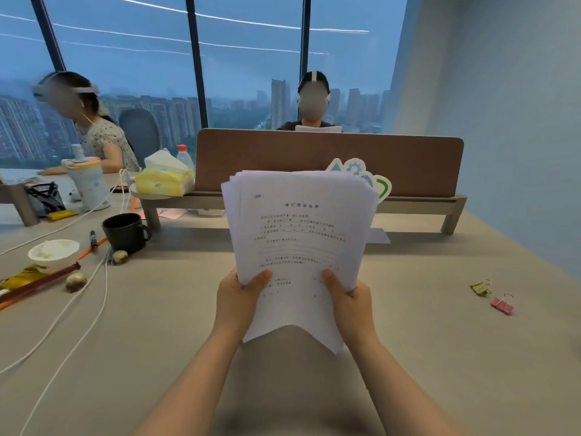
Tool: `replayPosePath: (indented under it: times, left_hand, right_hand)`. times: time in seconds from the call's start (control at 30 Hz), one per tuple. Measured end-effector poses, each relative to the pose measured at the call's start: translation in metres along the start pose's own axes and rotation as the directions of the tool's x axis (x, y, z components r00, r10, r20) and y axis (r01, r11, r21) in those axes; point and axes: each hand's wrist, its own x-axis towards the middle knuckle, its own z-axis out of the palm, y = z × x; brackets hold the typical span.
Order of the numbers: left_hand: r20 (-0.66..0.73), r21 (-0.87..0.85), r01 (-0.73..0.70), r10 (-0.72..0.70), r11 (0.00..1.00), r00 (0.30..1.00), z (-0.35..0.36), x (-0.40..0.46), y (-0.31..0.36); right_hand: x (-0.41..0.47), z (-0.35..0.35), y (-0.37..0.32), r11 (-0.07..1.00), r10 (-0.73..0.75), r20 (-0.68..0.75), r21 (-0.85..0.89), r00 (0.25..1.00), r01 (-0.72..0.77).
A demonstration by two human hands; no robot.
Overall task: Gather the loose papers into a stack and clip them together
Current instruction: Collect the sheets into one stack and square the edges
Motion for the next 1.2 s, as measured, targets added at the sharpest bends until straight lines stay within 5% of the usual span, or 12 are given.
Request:
replayPosePath:
  times: [0.27,0.47,0.57,0.63,0.9,0.97,1.07,1.2]
  left_hand:
    - [0.014,-0.014,0.039,-0.039,0.999,0.999,-0.003,-0.001,0.000]
    - [0.001,0.228,-0.009,0.009,0.974,1.000,-0.008,0.016,0.027]
    - [0.029,0.495,-0.142,0.146,0.857,0.989,-0.017,0.030,0.046]
    - [0.070,0.634,-0.217,0.225,0.742,0.972,-0.020,0.037,0.063]
    - [0.430,0.813,-0.545,0.420,0.204,0.799,-0.017,0.052,0.115]
    - [0.481,0.806,-0.581,0.449,0.112,0.753,-0.016,0.055,0.119]
    - [0.510,0.826,-0.562,0.372,0.041,0.776,-0.015,0.056,0.118]
    - [0.455,0.868,-0.486,0.230,0.099,0.860,-0.016,0.049,0.104]
  right_hand:
    - [-0.002,-0.001,0.006,0.998,-0.005,-0.004,-0.056,1.000,0.005]
    - [0.022,-0.016,-0.024,0.981,-0.131,-0.150,-0.165,0.980,0.106]
    - [0.037,-0.028,-0.049,0.886,-0.344,-0.228,-0.399,0.911,0.234]
    - [0.047,-0.034,-0.066,0.777,-0.489,-0.149,-0.522,0.859,0.352]
    - [0.053,-0.034,-0.090,0.719,-0.492,0.181,-0.467,0.852,0.515]
    - [0.045,-0.037,-0.080,0.782,-0.423,0.174,-0.426,0.889,0.455]
    - [0.035,-0.037,-0.057,0.919,-0.292,0.077,-0.254,0.953,0.302]
    - [0.022,-0.037,-0.023,0.979,-0.110,-0.025,-0.175,0.994,0.104]
